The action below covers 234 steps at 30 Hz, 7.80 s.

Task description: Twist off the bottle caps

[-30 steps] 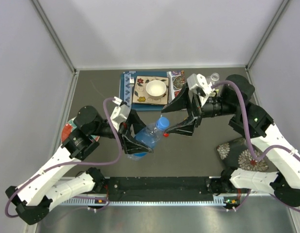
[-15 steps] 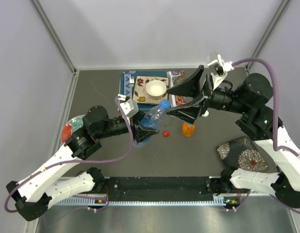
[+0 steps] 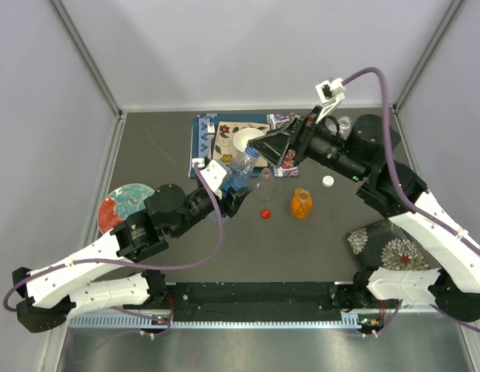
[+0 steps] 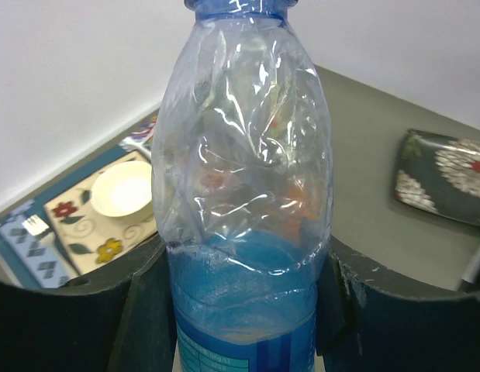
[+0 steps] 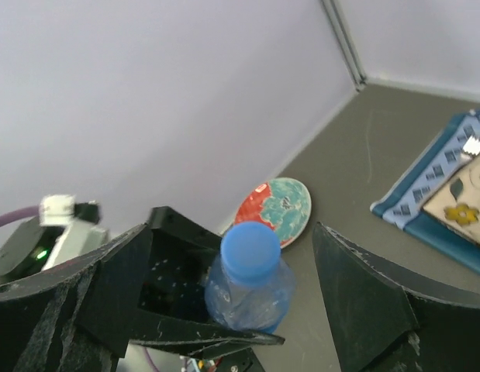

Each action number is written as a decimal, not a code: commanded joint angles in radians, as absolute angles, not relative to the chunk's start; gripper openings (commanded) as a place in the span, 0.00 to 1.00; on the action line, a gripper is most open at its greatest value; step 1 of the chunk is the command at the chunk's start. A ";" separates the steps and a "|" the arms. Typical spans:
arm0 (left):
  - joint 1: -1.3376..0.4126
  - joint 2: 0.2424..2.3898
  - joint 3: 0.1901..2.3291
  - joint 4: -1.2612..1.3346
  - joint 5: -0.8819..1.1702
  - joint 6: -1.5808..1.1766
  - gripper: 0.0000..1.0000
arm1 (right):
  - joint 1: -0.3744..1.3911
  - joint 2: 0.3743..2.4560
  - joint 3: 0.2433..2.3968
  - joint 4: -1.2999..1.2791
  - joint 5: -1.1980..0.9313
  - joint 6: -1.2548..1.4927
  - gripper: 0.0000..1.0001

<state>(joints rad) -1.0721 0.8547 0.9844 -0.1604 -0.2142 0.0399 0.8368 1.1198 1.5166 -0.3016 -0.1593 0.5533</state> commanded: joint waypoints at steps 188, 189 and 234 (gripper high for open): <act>-0.795 0.514 0.860 -0.167 0.171 -0.083 0.54 | 1.003 1.146 1.525 -0.273 -0.013 0.418 0.82; -0.795 0.549 0.865 -0.169 0.207 -0.084 0.54 | 1.000 1.137 1.510 -0.256 -0.096 0.426 0.82; -0.795 0.620 0.972 -0.336 -0.051 -0.054 0.99 | 1.002 1.163 1.451 -0.281 0.043 0.315 0.00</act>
<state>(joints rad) -0.7948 0.6701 0.9039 -0.2527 0.2615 -0.1001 1.0050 1.1530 1.4136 -0.2821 -0.0986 0.3649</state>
